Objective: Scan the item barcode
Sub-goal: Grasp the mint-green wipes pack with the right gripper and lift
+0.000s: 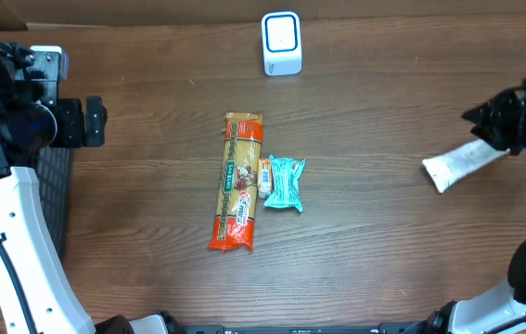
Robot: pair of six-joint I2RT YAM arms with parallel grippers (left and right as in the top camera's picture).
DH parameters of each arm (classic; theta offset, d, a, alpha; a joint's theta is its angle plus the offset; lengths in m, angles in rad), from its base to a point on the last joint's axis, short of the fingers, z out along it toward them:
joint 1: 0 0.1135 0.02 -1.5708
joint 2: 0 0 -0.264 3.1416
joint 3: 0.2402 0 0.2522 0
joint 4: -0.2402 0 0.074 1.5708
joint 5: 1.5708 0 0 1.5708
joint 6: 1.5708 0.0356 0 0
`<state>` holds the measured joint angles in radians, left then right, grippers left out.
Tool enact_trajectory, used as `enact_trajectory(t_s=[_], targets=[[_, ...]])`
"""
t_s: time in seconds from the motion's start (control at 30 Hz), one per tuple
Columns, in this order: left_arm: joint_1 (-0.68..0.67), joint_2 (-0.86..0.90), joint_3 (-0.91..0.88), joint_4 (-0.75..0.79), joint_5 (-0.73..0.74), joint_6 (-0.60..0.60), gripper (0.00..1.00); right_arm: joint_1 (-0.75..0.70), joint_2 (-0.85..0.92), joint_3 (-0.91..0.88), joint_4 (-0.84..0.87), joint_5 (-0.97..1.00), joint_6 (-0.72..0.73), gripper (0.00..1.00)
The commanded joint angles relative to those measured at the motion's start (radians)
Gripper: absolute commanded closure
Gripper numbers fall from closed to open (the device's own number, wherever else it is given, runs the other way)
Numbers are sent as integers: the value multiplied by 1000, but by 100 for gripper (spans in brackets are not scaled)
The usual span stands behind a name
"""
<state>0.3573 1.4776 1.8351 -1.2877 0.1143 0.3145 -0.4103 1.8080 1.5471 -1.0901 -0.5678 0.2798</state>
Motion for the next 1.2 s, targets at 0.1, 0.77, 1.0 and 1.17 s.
enact_trajectory(t_s=[0.1, 0.77, 1.0, 1.17], targets=[[2, 6, 0, 3, -6, 11, 0, 196, -11, 58, -72, -92, -23, 53], [2, 6, 0, 3, -6, 11, 0, 986, -8, -182, 324, 159, 337, 58], [2, 6, 0, 3, -6, 11, 0, 1041, -5, -284, 443, 273, 465, 86], [2, 6, 0, 3, -6, 11, 0, 1041, -5, -351, 525, 283, 511, 96]])
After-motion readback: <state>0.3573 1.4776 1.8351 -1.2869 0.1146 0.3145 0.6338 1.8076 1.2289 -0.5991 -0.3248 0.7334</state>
